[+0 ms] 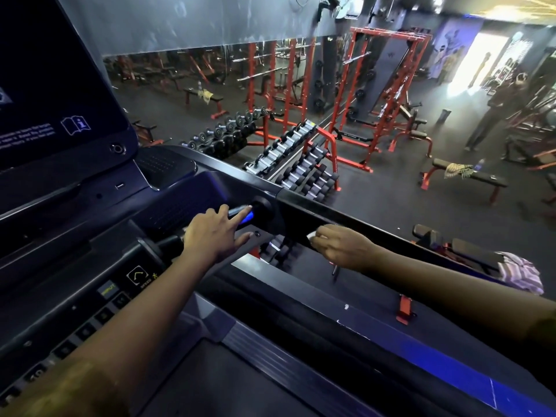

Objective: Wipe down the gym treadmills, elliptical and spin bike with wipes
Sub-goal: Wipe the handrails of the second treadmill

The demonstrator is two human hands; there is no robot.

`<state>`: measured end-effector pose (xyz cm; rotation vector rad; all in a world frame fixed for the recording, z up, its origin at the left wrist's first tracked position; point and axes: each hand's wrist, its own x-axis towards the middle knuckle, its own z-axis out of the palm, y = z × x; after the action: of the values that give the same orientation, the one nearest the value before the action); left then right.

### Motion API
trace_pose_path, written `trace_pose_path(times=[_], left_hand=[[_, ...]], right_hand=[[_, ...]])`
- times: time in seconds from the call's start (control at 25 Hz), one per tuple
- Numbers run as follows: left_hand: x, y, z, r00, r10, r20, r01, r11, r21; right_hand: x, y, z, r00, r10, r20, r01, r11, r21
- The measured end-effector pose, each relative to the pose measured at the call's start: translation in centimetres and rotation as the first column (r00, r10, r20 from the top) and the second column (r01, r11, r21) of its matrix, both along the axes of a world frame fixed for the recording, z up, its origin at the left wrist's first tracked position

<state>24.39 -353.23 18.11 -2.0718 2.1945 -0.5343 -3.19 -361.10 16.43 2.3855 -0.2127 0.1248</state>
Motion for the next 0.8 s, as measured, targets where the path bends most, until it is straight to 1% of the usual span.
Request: trace_pose_path(times=[0.04,0.08,0.12,0.2,0.28,0.36,0.44,0.48,0.56,0.6,0.64,0.72,0.8], left_hand=[[0.0,0.0,0.0,1.0,0.002,0.0,-0.002,1.0,0.004],[0.0,0.0,0.0,1.0,0.002,0.0,-0.002,1.0,0.006],[0.1,-0.1,-0.1,1.0,0.0,0.0,0.0,1.0,0.004],[0.2,-0.1,-0.2,1.0,-0.003,0.007,0.003,1.0,-0.007],[0.2,-0.2,-0.3,1.0,-0.011,0.012,0.011,1.0,-0.015],[0.2,-0.1,-0.4,1.0,-0.012,0.009,0.013,1.0,-0.017],[0.2,0.0,-0.4,1.0,-0.009,0.004,0.009,1.0,-0.02],[0.2,0.0,-0.3,1.0,-0.009,0.003,0.009,1.0,-0.023],[0.1,0.0,-0.2,1.0,-0.006,-0.003,0.006,1.0,-0.015],[0.0,0.0,-0.2,1.0,-0.003,-0.008,0.002,1.0,-0.01],[-0.1,0.0,-0.1,1.0,0.001,-0.007,-0.001,1.0,-0.004],[-0.2,0.1,0.1,1.0,0.006,0.002,-0.006,1.0,0.001],[-0.1,0.1,0.1,1.0,0.004,0.01,-0.004,1.0,-0.005]], right_hand=[[1.6,-0.7,-0.1,1.0,0.011,0.005,-0.011,1.0,-0.013],[3.4,-1.4,-0.2,1.0,0.01,-0.024,-0.011,0.999,-0.042],[5.0,-2.1,-0.3,0.997,0.001,-0.075,-0.006,0.998,-0.067],[7.0,-2.8,-0.7,0.985,-0.035,-0.169,0.028,0.999,-0.044],[6.9,-2.8,-1.2,0.962,-0.093,-0.258,0.092,0.996,-0.017],[5.1,-2.1,-2.6,0.938,-0.116,-0.326,0.13,0.991,0.02],[3.0,-1.4,-4.0,0.922,-0.136,-0.362,0.149,0.989,0.007],[2.3,-1.2,-3.8,0.927,-0.152,-0.343,0.167,0.986,0.015],[2.3,-1.3,-2.0,0.963,-0.193,-0.189,0.204,0.978,0.036],[3.1,-1.7,-0.8,0.976,-0.18,-0.125,0.185,0.982,0.029],[4.0,-2.4,0.3,0.984,-0.152,-0.093,0.155,0.988,0.02],[5.5,-3.4,2.0,0.992,-0.1,-0.082,0.1,0.995,-0.008],[5.4,-3.6,2.6,0.989,-0.081,-0.124,0.082,0.997,0.001]])
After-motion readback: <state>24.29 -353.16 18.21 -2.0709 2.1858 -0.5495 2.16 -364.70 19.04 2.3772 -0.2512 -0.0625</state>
